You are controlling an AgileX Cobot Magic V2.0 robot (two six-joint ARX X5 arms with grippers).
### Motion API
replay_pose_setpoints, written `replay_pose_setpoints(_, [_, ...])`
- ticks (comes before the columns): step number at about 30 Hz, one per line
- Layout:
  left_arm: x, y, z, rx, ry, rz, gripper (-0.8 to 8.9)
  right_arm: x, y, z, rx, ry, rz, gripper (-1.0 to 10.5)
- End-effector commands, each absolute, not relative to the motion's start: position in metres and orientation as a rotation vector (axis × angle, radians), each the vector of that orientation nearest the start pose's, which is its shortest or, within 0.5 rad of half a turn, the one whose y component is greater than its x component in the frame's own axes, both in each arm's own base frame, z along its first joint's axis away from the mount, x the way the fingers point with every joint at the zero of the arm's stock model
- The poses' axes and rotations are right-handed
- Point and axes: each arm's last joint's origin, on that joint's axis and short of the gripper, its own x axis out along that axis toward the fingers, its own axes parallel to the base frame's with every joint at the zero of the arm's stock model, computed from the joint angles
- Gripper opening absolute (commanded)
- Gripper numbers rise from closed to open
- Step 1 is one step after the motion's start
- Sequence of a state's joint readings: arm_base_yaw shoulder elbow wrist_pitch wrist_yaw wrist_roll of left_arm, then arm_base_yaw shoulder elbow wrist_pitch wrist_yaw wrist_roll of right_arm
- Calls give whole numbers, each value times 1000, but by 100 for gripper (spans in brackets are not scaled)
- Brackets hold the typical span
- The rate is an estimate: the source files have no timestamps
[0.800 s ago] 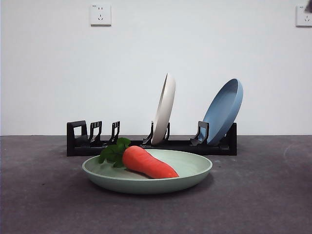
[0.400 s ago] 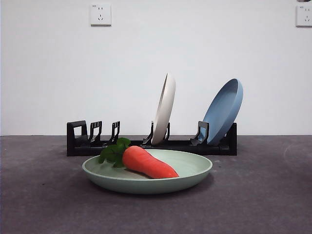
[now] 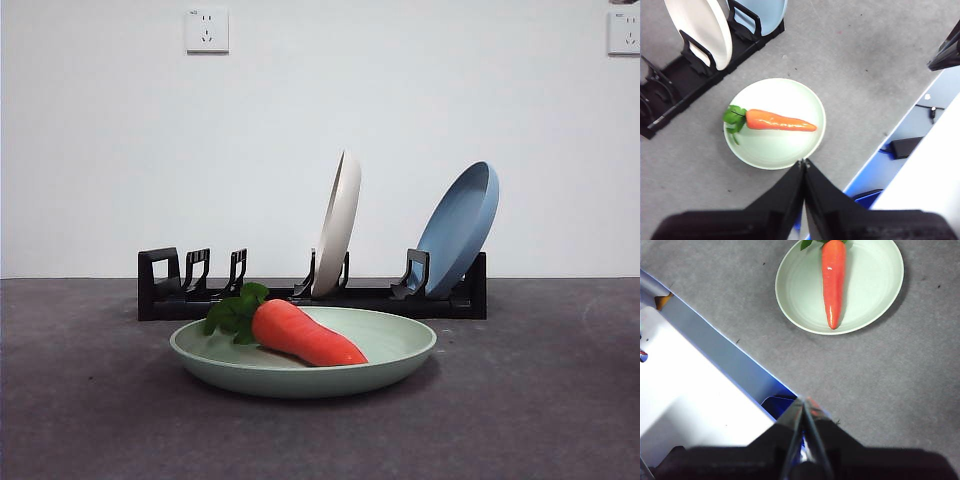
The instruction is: Take the green plate from the plate rack,put the plate on the table,take the carrot from the table,put the carrot in the plate
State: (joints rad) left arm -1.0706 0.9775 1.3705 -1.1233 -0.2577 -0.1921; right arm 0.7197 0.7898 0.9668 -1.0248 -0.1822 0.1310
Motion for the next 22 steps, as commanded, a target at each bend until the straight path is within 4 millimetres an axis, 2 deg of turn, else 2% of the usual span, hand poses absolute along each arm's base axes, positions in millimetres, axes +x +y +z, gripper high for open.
replay_pose_setpoints(1, [83, -117, 411, 335, 593, -686, -3, 93, 89, 321, -118, 892, 788, 1])
replay_pose_setpoints(4, [97, -106, 423, 327, 451, -613, -3, 93, 89, 321, -118, 892, 788, 1])
replay_pose_setpoints(8, [112, -79, 445, 207, 248, -446, -3, 93, 89, 321, -118, 892, 788, 1])
replay_pose_setpoints(11, [110, -53, 459, 125, 118, -353, -3, 93, 89, 321, -118, 892, 788, 1])
replay_pose_setpoints(14, [102, -34, 461, 86, 3, -275, -3, 93, 89, 321, -118, 892, 788, 1])
replay_pose_setpoints(17, [93, -19, 448, 73, -99, -174, -3, 93, 89, 321, -118, 892, 788, 1])
replay_pose_setpoints(19, [88, -13, 431, 84, -158, -107, -3, 93, 89, 321, -118, 892, 788, 1])
replay_pose_setpoints(22, [87, -7, 393, 95, -197, -40, -3, 93, 89, 321, -118, 892, 788, 1])
